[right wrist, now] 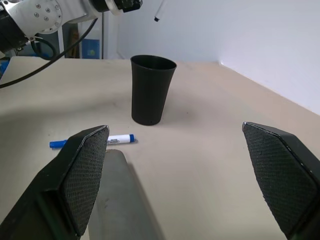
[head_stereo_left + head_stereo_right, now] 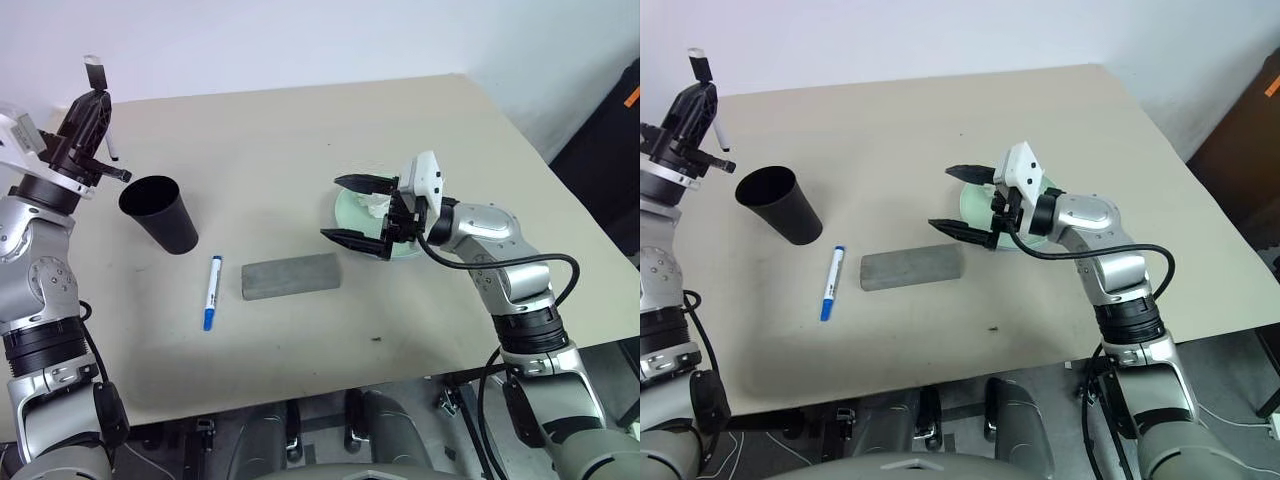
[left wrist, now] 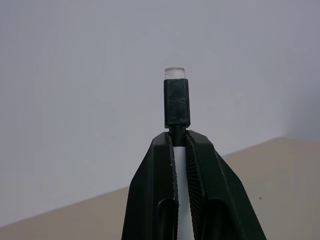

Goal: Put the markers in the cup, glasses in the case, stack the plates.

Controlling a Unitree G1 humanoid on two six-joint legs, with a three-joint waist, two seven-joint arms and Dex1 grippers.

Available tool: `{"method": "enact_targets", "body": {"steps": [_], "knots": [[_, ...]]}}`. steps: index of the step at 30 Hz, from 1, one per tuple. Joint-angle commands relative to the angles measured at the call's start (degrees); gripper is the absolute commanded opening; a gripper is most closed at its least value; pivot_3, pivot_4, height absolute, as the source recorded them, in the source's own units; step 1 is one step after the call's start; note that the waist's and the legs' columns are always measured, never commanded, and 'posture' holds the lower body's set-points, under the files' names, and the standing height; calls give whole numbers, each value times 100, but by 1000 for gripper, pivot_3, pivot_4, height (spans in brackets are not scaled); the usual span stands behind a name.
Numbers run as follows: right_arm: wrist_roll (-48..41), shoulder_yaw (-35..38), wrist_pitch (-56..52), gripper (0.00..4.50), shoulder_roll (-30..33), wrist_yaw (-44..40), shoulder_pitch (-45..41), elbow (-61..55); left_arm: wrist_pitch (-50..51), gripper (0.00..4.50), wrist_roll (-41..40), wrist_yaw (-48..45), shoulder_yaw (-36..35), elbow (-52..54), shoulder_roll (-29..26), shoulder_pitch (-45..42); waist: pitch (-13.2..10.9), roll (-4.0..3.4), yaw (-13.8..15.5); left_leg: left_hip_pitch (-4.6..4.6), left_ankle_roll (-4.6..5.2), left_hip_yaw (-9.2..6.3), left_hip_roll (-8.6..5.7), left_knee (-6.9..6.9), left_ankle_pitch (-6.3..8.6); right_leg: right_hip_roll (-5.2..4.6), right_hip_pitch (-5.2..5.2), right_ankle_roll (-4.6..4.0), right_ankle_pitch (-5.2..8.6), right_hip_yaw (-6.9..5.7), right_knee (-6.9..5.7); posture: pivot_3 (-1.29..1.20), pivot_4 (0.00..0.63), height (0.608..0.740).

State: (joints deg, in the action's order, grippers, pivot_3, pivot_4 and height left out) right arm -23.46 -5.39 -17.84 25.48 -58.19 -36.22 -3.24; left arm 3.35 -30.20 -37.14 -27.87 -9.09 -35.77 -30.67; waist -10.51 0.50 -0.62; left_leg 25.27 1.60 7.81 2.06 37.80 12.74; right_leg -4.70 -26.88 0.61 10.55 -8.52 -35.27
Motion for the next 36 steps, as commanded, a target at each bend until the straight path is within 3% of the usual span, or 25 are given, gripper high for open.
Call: {"method": "enact_targets", "body": {"steps": [1,27,36], "knots": [[-70,150,20,4500,70,78,0,-320,-339,17,-42,-242,-66,-165,51,148,0,0,0,0,-2,0,1,2,1,0,1,0,0,0,0,0,150,740],[46,141,102,4500,164,97,-90,-219,-510,17,-127,-329,-84,-609,384,465,-1,1,5,2,-2,-2,9,13,2,3,3,-3,-2,-1,0,0,150,740],[89,114,180,4500,123,85,-110,-142,-400,3140,-131,-324,-52,-520,354,581,-1,1,5,2,-2,-3,11,13,3,3,3,-3,-1,-1,1,0,150,740]]}}
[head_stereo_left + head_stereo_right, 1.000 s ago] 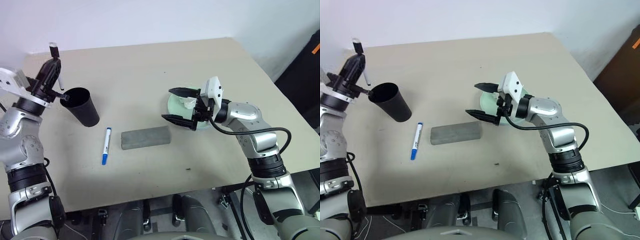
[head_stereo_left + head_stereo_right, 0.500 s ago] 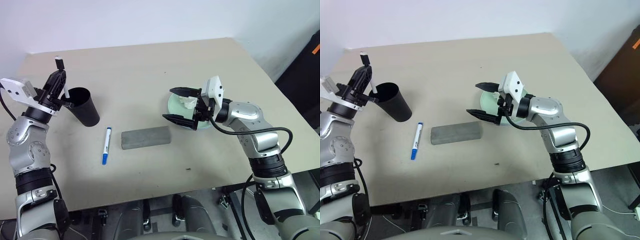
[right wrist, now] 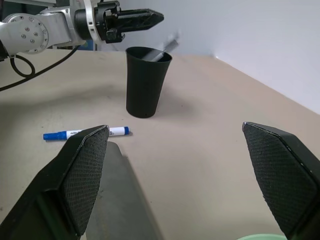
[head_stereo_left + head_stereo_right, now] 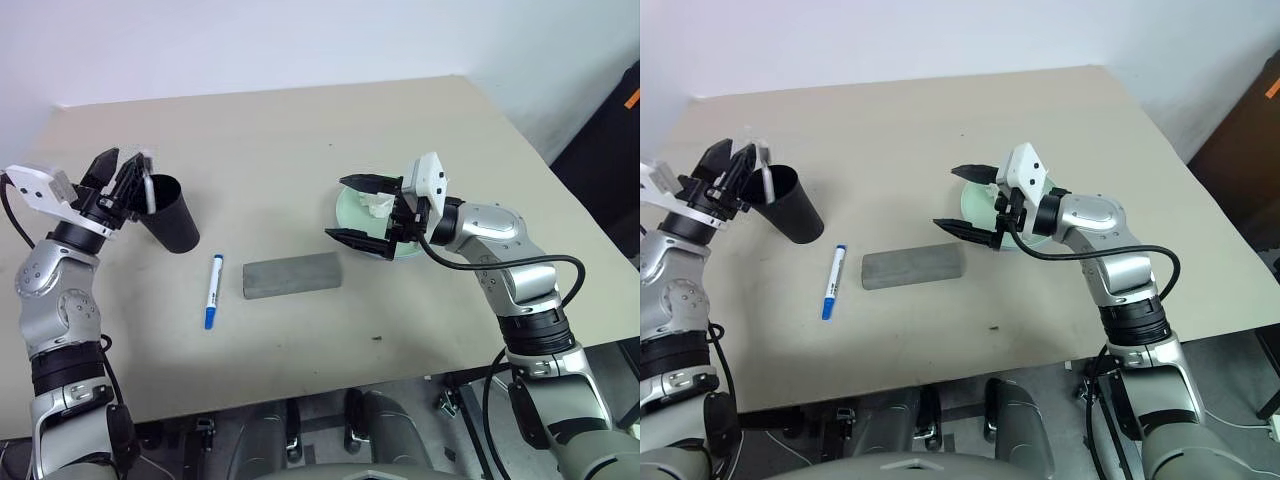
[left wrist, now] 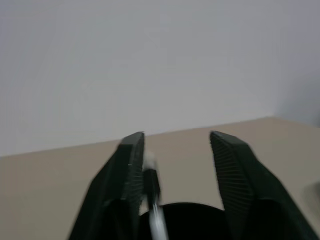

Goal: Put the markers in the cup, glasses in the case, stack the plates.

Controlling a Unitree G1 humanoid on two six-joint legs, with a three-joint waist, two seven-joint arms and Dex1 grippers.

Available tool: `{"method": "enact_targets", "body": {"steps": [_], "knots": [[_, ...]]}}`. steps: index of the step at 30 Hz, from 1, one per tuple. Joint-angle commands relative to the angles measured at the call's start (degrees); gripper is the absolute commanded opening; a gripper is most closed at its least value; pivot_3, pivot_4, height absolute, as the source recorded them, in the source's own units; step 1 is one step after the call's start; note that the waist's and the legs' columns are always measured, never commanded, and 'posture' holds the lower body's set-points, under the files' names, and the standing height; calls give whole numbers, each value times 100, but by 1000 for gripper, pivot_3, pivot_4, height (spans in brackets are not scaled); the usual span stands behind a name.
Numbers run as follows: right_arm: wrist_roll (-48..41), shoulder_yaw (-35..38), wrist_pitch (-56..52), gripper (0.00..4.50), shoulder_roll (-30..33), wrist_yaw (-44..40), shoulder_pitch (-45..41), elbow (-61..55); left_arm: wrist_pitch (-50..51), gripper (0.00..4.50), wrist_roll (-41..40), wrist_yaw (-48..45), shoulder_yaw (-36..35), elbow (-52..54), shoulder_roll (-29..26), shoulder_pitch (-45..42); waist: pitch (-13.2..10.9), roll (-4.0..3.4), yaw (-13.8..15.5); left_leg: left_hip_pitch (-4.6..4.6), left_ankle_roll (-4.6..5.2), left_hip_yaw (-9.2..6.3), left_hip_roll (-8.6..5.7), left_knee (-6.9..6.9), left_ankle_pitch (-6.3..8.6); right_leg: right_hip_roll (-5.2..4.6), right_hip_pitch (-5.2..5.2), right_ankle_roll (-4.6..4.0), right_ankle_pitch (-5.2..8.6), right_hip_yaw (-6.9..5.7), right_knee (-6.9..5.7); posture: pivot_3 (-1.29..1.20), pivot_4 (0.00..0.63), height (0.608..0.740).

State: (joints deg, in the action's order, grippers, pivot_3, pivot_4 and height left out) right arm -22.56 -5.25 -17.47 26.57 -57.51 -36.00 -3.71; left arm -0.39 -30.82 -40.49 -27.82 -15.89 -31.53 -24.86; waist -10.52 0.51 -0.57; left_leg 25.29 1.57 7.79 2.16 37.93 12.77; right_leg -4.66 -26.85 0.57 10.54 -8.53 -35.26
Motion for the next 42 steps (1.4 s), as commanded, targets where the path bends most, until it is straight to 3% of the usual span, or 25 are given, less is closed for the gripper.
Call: {"method": "enact_targets", "body": {"steps": [1,4,15,25,37,40,42], "knots": [[2,93,160,4500,6,15,-136,-82,0,3498,-100,9,-66,179,-63,3,0,0,1,0,0,0,0,0,0,0,0,0,0,0,0,0,150,740],[5,87,185,4500,-12,8,-146,-61,11,4466,-134,-8,-72,221,-64,21,0,0,0,0,0,0,0,0,0,0,0,0,0,0,0,0,150,740],[-8,66,249,4500,-86,-47,-221,74,653,4466,-343,162,-142,951,-259,321,-1,0,-3,1,0,0,2,0,0,0,-1,-1,1,0,1,0,150,740],[-54,76,372,4500,-243,-292,-467,602,1879,4466,-619,1117,-415,2454,-628,714,-3,-2,-5,4,-1,0,7,-1,1,3,-2,-3,2,0,6,0,150,740],[128,15,764,4500,-389,-635,-855,1424,3755,4466,-2674,1300,-1423,4903,-1158,2508,-8,-8,-19,6,-3,1,9,-10,2,5,-12,-21,13,1,11,0,150,740],[158,7,798,4500,-402,-681,-904,1518,4087,4466,-2875,1591,-1597,5323,-1273,3000,-10,-11,-12,6,-3,0,10,-10,2,4,-13,-23,14,1,15,0,150,740],[162,2,796,4500,-410,-699,-923,1533,4415,4466,-3503,1601,-1692,5460,-1376,3331,-11,-13,-12,7,-4,0,10,-10,2,4,-12,-24,14,2,18,0,150,740]]}}
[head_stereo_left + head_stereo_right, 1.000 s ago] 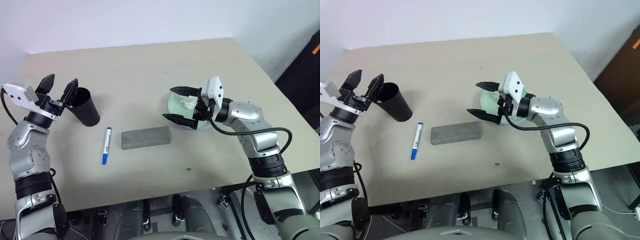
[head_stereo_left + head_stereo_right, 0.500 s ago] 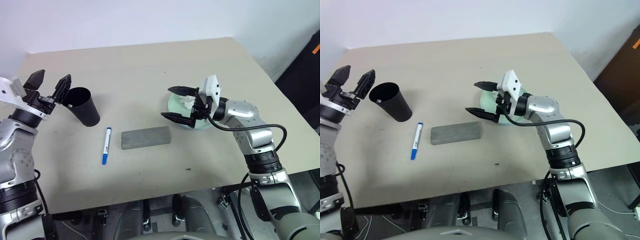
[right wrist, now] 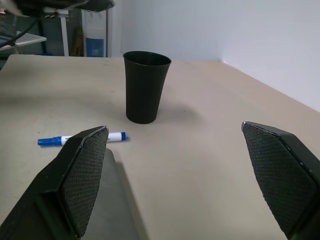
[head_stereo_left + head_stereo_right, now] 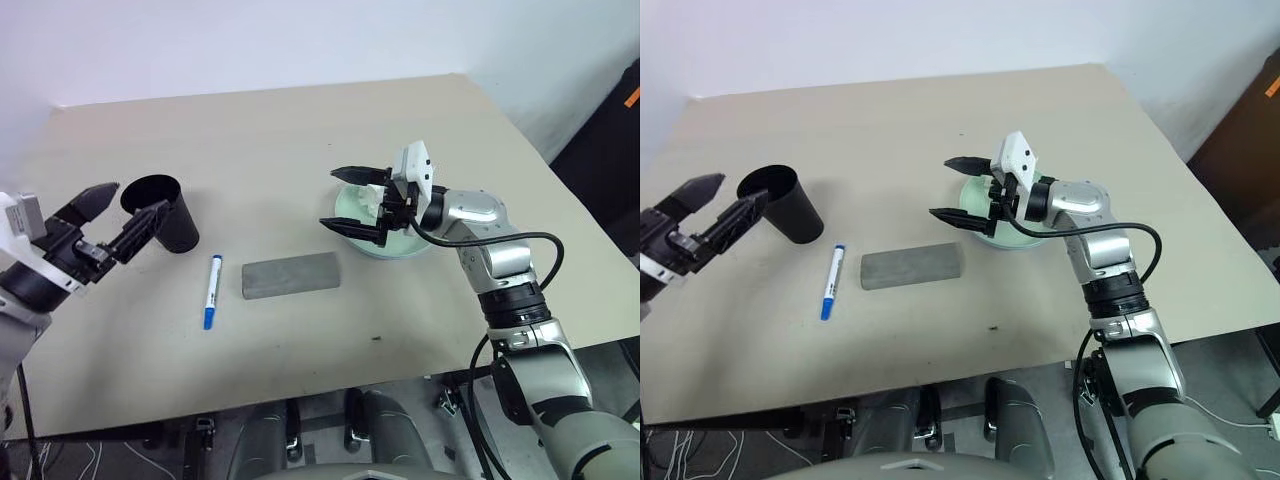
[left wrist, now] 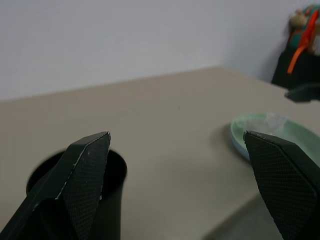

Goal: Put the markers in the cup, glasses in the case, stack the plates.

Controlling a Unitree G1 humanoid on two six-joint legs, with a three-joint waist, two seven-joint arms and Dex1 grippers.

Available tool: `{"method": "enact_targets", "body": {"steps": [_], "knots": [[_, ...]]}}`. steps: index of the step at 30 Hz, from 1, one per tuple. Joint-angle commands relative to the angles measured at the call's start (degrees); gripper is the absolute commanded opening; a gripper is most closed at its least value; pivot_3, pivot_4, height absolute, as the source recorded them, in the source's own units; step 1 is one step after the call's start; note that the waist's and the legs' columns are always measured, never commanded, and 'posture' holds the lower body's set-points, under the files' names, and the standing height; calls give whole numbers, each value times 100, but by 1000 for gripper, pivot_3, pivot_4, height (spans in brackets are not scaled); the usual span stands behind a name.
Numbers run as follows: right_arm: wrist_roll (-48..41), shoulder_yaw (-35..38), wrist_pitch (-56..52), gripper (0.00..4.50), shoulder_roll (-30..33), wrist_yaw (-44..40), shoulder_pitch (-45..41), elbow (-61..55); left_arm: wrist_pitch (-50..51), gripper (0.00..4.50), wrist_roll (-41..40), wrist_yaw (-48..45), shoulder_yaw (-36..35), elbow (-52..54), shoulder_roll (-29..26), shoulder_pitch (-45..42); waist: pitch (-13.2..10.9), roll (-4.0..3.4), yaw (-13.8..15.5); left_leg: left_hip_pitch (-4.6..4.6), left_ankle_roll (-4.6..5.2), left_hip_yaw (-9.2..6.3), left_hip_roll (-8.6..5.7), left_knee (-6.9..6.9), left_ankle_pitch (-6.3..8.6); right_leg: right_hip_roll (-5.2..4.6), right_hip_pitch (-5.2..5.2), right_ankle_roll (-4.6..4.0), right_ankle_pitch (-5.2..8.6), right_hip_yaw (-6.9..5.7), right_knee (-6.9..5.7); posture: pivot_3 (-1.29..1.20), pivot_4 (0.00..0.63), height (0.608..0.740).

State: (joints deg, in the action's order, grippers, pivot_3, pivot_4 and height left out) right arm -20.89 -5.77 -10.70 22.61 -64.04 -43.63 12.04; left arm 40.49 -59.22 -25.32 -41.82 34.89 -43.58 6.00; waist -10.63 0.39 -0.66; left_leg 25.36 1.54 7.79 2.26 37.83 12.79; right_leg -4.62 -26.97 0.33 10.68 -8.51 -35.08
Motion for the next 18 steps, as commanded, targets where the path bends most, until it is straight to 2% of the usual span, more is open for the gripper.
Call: {"method": "enact_targets", "body": {"steps": [1,9,14,18], "knots": [[3,45,119,4500,-21,-46,-160,-46,415,4466,-832,186,-331,423,-193,345,-1,-2,-3,0,0,0,1,-1,0,0,-1,0,0,0,2,0,150,740],[65,10,135,4500,-113,9,-62,-150,1046,4466,-1422,926,-255,533,-714,796,-8,-12,-10,5,-1,6,-1,-31,0,1,-17,-2,1,5,15,0,150,740],[96,20,146,4500,-120,6,-16,-172,1396,4466,-1108,1304,-73,408,-902,973,-8,-12,-5,3,-5,9,-7,-60,-3,2,-25,-1,1,5,20,0,150,740],[103,29,121,4500,-105,1,2,-200,1470,4466,-762,1856,502,349,-754,674,-8,-12,0,3,-7,10,-8,-64,-3,2,-26,-2,1,5,20,0,150,740]]}}
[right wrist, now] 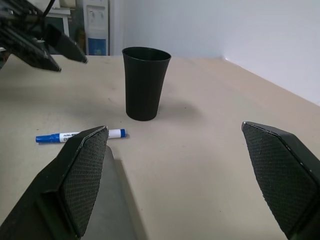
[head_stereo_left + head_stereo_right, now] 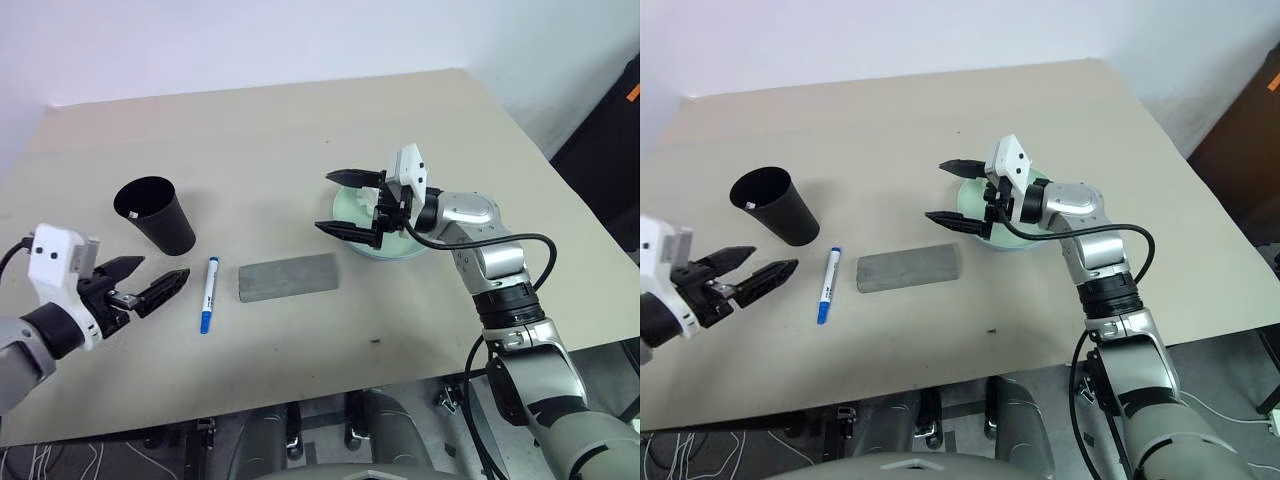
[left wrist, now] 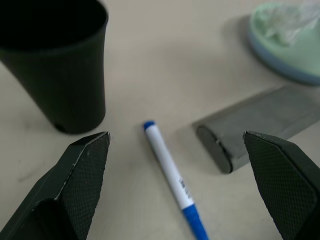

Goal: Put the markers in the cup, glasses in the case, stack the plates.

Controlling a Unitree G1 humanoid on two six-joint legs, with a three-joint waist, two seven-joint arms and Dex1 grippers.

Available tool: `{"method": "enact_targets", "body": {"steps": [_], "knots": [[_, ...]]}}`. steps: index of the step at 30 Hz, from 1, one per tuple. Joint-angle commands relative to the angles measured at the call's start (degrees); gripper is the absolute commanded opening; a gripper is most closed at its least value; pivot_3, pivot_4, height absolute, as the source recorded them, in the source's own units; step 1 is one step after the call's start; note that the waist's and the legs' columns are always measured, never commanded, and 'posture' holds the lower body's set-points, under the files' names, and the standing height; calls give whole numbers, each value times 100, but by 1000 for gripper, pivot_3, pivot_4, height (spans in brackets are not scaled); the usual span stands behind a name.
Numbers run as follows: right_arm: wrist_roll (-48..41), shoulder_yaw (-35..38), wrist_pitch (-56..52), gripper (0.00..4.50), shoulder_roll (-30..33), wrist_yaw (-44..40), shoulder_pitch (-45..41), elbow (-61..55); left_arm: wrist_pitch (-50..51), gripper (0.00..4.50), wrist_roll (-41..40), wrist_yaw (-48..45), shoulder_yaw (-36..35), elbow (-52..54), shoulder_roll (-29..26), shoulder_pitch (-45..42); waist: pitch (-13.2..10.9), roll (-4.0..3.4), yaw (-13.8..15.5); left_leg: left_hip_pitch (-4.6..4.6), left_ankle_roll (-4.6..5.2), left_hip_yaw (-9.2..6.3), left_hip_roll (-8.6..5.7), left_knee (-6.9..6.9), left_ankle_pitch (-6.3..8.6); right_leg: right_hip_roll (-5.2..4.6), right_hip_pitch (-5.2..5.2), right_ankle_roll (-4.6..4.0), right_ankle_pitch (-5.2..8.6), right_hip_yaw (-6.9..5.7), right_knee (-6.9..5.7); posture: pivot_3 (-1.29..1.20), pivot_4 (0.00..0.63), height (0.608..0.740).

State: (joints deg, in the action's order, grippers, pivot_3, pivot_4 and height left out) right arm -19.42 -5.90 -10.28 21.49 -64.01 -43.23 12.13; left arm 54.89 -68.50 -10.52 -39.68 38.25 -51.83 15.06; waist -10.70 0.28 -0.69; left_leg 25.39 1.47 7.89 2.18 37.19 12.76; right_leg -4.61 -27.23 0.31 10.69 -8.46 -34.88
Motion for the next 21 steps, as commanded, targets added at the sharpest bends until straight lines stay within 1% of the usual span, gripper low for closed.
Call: {"method": "enact_targets", "body": {"steps": [1,3,7,12,19,21], "knots": [[-42,40,70,4500,13,-6,-25,-228,48,4466,169,514,415,15,136,-320,0,1,11,-2,0,0,0,0,0,-1,2,0,0,1,0,0,150,740],[8,16,93,4500,49,-13,6,-246,178,4466,326,907,749,36,252,-482,0,1,10,-2,-2,0,0,3,-1,-1,4,-1,0,1,0,0,150,740],[68,8,110,4500,69,36,67,-282,412,4466,382,1527,1201,26,548,-766,-1,6,7,-2,-2,1,-1,3,-1,-3,4,-1,-1,4,-1,0,150,740],[83,-5,75,4500,94,87,149,-428,736,4466,495,2049,1681,-137,823,-1202,-2,8,10,-3,-3,1,-2,2,-2,-1,3,15,-11,3,-7,0,150,740],[60,29,25,4500,105,131,127,-473,1760,4466,644,2843,2046,-672,943,-2072,-3,12,10,-8,-4,0,-2,18,-4,1,11,19,-13,3,-18,0,150,740],[61,31,29,4500,117,145,147,-498,2197,4466,708,3028,2126,-793,981,-2274,-5,17,11,-8,-4,0,-2,19,-5,1,12,20,-13,3,-19,0,150,740]]}}
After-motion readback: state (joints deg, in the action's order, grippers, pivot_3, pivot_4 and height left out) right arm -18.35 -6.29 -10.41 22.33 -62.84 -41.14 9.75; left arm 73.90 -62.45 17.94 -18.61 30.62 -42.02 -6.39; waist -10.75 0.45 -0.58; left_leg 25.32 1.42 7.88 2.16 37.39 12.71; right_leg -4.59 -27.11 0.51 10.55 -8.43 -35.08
